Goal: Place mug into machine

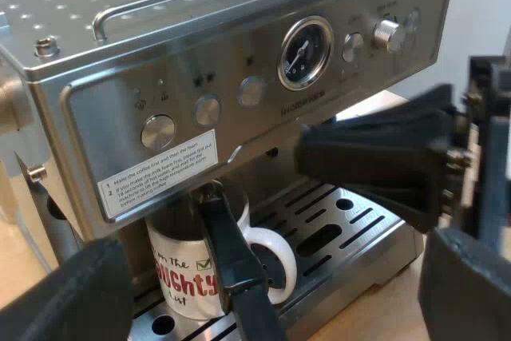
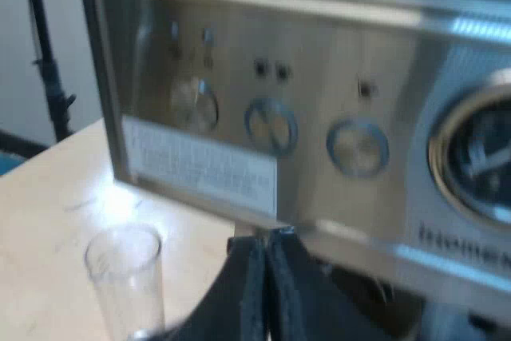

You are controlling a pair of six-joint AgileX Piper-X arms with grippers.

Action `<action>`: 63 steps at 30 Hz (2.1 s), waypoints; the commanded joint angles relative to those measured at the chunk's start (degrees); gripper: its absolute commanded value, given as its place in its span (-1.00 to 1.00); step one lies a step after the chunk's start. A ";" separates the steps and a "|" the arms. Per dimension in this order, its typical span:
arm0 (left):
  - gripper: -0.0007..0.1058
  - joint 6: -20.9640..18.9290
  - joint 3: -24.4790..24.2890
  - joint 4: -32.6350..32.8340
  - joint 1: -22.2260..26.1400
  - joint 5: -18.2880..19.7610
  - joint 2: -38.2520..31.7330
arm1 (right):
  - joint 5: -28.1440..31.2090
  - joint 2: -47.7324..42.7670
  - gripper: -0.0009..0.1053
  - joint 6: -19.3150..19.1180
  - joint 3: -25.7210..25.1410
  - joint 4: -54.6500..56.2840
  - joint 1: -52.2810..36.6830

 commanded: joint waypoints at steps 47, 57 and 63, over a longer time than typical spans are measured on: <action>0.51 0.08 -0.24 -0.74 -0.16 0.54 -0.02 | 11.14 7.45 -0.98 1.09 -8.44 0.88 -3.63; 0.51 0.08 -0.24 -0.74 -0.16 0.54 -0.02 | 11.39 7.45 -0.98 1.09 -8.44 -0.79 -3.63; 0.51 0.08 -0.24 -0.74 -0.16 0.54 -0.02 | 11.39 7.45 -0.98 1.09 -8.44 -0.79 -3.63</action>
